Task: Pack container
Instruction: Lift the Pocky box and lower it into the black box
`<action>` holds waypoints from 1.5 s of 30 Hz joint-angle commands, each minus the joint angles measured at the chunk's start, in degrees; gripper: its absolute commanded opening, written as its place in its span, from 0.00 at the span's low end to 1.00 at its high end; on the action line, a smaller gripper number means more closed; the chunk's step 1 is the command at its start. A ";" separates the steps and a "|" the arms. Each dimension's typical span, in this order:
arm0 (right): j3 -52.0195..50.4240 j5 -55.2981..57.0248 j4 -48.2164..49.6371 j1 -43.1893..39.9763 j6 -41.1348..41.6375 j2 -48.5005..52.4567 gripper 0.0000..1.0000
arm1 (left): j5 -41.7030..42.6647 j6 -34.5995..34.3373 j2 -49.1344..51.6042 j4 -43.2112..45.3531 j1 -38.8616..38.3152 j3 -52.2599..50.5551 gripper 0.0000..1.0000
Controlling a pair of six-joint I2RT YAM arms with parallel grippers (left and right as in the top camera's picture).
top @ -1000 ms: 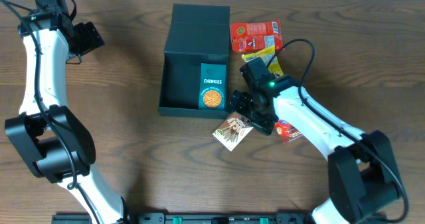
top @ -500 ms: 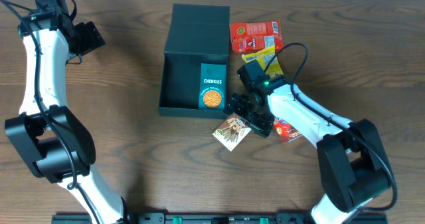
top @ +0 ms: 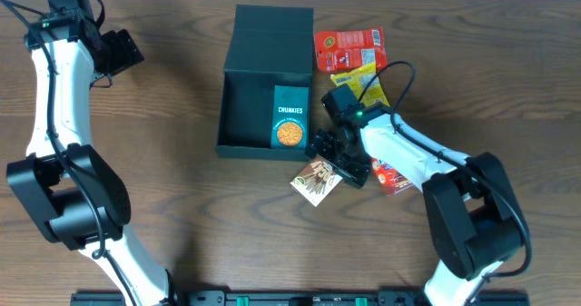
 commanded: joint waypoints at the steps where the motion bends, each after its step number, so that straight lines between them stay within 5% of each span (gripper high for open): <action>1: -0.13 1.20 0.09 0.42 0.96 1.70 0.85 | 0.20 0.39 -1.09 -0.17 0.39 0.83 0.95; 7: -0.13 1.16 0.04 0.11 0.63 1.81 0.63 | 0.20 0.39 -1.09 -0.15 0.39 0.83 0.95; 16: 4.96 -0.48 -5.75 -3.13 -9.20 1.79 0.50 | 0.20 0.39 -1.09 -0.15 0.39 0.83 0.95; 30: 26.84 3.63 -22.43 -4.76 -25.42 1.79 0.46 | 0.22 0.39 -1.09 -0.13 0.39 0.83 0.95; 36: 33.77 3.56 -18.69 -3.17 -33.00 1.79 0.57 | 0.22 0.39 -1.09 0.07 0.39 0.83 0.95; 45: 33.88 3.56 -11.34 1.14 -35.34 3.87 0.57 | 0.24 0.39 -1.09 0.00 0.39 0.83 0.95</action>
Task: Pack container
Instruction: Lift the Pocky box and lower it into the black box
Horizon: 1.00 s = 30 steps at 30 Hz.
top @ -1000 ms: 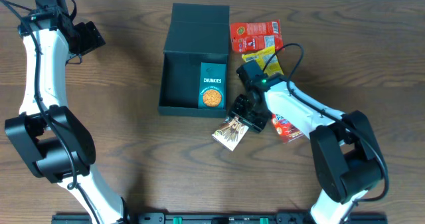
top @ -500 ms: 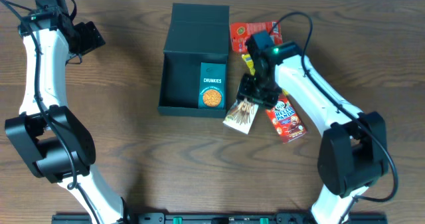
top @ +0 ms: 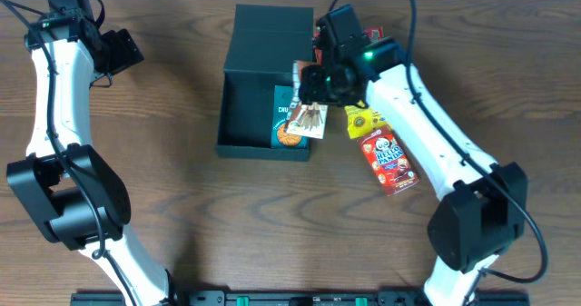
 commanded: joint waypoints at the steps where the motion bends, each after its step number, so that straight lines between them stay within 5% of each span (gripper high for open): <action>1: 1.03 0.39 0.33 1.53 -2.16 2.43 0.57 | 0.22 0.39 -1.09 -0.22 0.39 0.83 0.95; 19: 1.22 1.22 3.78 3.67 -2.49 7.17 0.54 | 0.24 0.35 -1.09 -1.05 0.39 0.83 0.95; 24: 1.36 1.33 4.04 3.67 -2.54 7.17 0.66 | 1.53 0.35 -1.09 -1.03 0.39 0.83 0.95; 30: 1.36 1.70 2.86 3.67 -3.04 7.17 0.92 | 1.66 0.33 -1.09 -1.05 0.39 0.83 0.95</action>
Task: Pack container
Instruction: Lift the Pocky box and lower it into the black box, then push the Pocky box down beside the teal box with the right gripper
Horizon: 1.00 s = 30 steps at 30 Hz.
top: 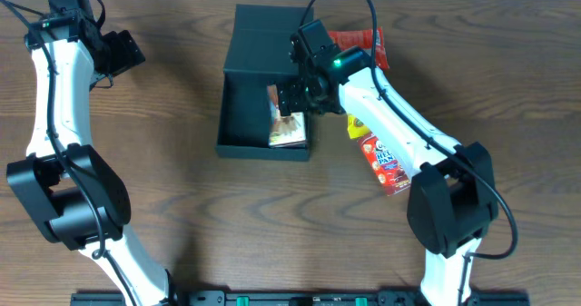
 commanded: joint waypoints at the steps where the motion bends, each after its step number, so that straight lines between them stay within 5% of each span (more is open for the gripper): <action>1: 1.33 0.66 0.13 0.57 -0.74 0.61 0.92 | 0.39 0.35 -1.09 -0.20 0.39 0.83 0.95; 7: 1.36 -0.31 0.72 0.57 -0.70 0.61 0.80 | 0.37 0.35 -1.09 -0.22 0.39 0.83 0.95; 10: 1.68 -5.31 1.86 0.59 -1.49 0.61 0.22 | 0.37 0.35 -1.09 -0.22 0.39 0.83 0.96; 12: 1.68 -8.15 3.45 0.92 -2.69 0.61 0.02 | 0.37 0.35 -1.09 -0.20 0.39 0.83 0.95; 30: 1.64 -5.64 14.43 8.09 -10.56 4.59 0.01 | 0.39 0.37 -1.09 0.39 0.76 0.83 0.95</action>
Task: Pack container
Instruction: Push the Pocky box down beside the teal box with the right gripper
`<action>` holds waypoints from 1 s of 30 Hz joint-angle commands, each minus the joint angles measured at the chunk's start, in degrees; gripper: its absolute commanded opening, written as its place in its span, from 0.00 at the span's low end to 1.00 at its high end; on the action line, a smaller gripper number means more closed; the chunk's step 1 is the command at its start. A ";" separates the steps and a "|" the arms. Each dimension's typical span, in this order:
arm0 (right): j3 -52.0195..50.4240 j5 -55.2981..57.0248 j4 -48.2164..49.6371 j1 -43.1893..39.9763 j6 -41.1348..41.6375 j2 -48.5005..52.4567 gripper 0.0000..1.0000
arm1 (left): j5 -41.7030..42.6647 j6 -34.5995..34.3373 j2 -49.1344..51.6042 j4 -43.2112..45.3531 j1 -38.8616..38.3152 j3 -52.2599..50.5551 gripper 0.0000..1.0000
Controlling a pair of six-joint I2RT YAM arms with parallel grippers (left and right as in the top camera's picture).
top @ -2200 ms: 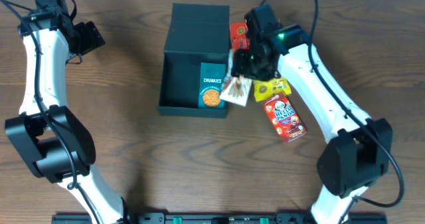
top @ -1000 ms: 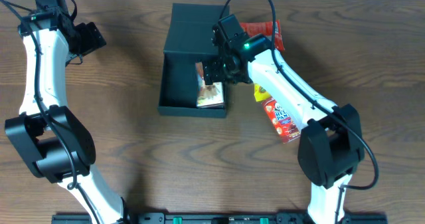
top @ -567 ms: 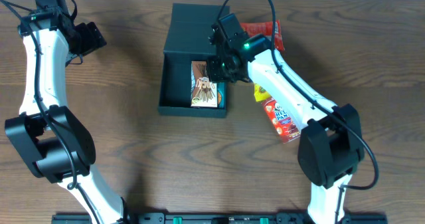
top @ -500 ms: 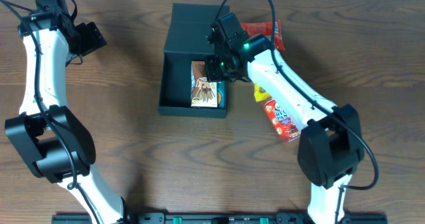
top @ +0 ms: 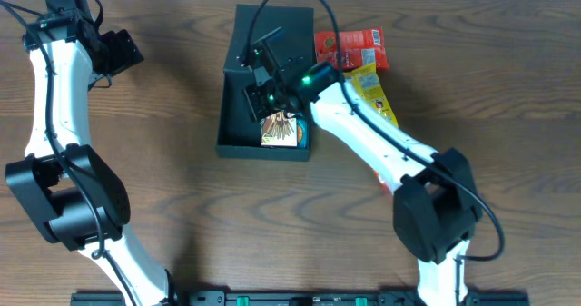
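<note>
The black container [top: 238, 115] stands open, its lid [top: 272, 24] folded back. Inside it, at the front right, a tan snack packet [top: 280, 128] lies on top of a teal packet [top: 300, 137]. My right gripper [top: 260, 103] reaches down into the container just left of and behind the tan packet; its fingers look open and apart from the packet. A red packet [top: 350, 44] and a yellow packet [top: 374, 90] lie on the table right of the container. My left gripper [top: 119, 52] hovers far to the left, holding nothing.
A red-and-blue packet [top: 385, 186] peeks out from under the right arm, right of and nearer than the container. The right arm stretches diagonally from the front right to the container. The wooden table [top: 172, 206] runs all round.
My right gripper has moved left and deeper into the container. The tan packet, held at the container's right wall a moment ago, now lies flat on the teal packet, free of the fingers.
My right gripper was down at the tan packet on the table in front of the container. Then it held the packet in the air by the container's right edge, then over the right side of its inside. Now the packet rests inside. The left arm stayed still.
</note>
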 commanded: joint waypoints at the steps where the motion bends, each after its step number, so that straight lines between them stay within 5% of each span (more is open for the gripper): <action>1: 0.85 0.61 0.28 0.31 -1.62 3.23 0.01 | 0.20 0.37 -1.09 -0.04 0.35 0.83 0.95; 7: 1.66 0.76 -0.33 -0.31 -1.36 3.19 0.01 | 0.17 0.39 -1.09 -0.35 0.35 0.83 0.95; 17: 3.52 8.76 -14.78 -7.72 0.87 0.55 0.01 | 0.17 0.39 -1.09 -0.37 0.35 0.83 0.95; 30: 3.30 10.54 -17.79 -6.71 -0.68 1.46 0.01 | 0.17 0.37 -1.09 -0.22 0.35 0.83 0.95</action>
